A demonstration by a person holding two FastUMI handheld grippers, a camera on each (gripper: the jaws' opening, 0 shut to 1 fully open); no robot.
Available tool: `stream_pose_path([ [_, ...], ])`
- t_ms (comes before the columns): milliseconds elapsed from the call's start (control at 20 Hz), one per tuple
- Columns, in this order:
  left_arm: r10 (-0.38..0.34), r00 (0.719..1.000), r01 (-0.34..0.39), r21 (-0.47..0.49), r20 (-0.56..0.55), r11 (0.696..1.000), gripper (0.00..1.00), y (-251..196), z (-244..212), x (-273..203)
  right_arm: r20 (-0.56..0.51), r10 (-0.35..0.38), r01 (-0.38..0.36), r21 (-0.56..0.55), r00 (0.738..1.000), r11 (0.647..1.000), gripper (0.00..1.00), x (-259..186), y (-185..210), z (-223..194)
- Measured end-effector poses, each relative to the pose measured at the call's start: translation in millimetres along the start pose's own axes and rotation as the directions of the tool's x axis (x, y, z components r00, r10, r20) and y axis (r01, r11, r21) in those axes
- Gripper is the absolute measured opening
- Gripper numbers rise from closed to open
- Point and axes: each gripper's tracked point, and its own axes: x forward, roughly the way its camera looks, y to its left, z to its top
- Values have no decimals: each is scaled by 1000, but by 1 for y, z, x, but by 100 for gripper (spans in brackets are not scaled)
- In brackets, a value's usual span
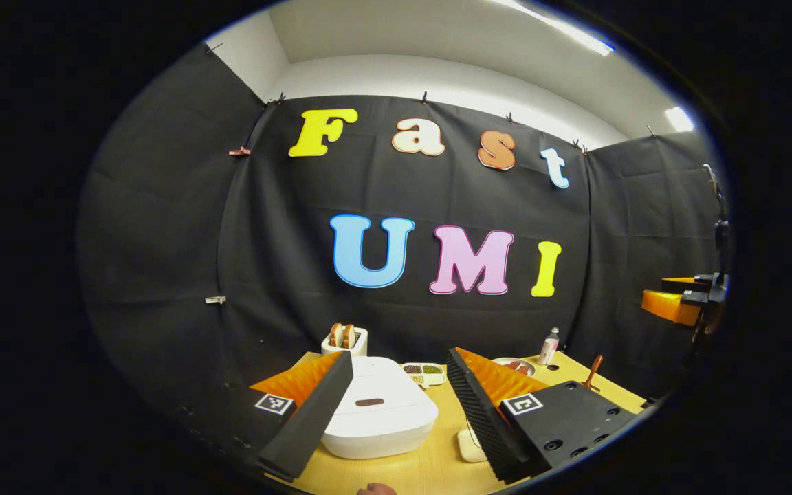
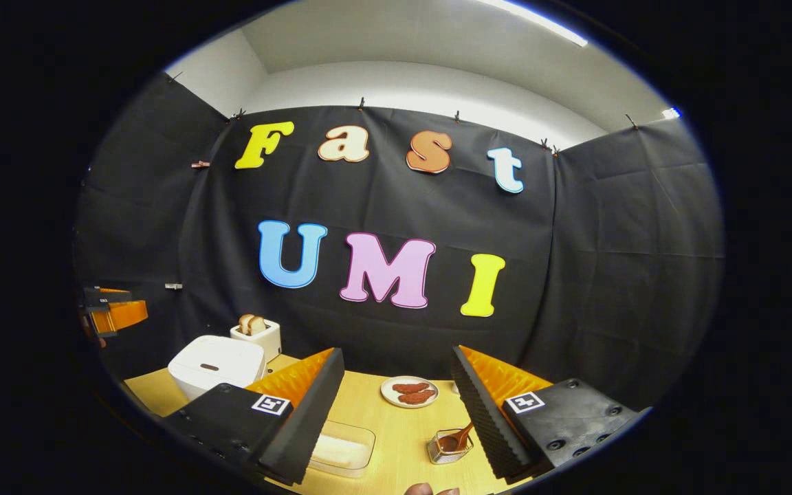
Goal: Close the left gripper, press the button to open the rice cooker; take a wooden spoon from the chopstick holder with the right hand, scoop a spoonful of rice and pour it into the rice cooker, then put the wooden spoon back into the chopstick holder.
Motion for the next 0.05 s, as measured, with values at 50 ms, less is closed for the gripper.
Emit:
stream_pose_path([
  [50, 0, 1000, 0, -1, 4, 1000, 95, 1, 1, -2, 0, 3, -3, 2, 1000, 1000, 98, 0, 2, 1],
])
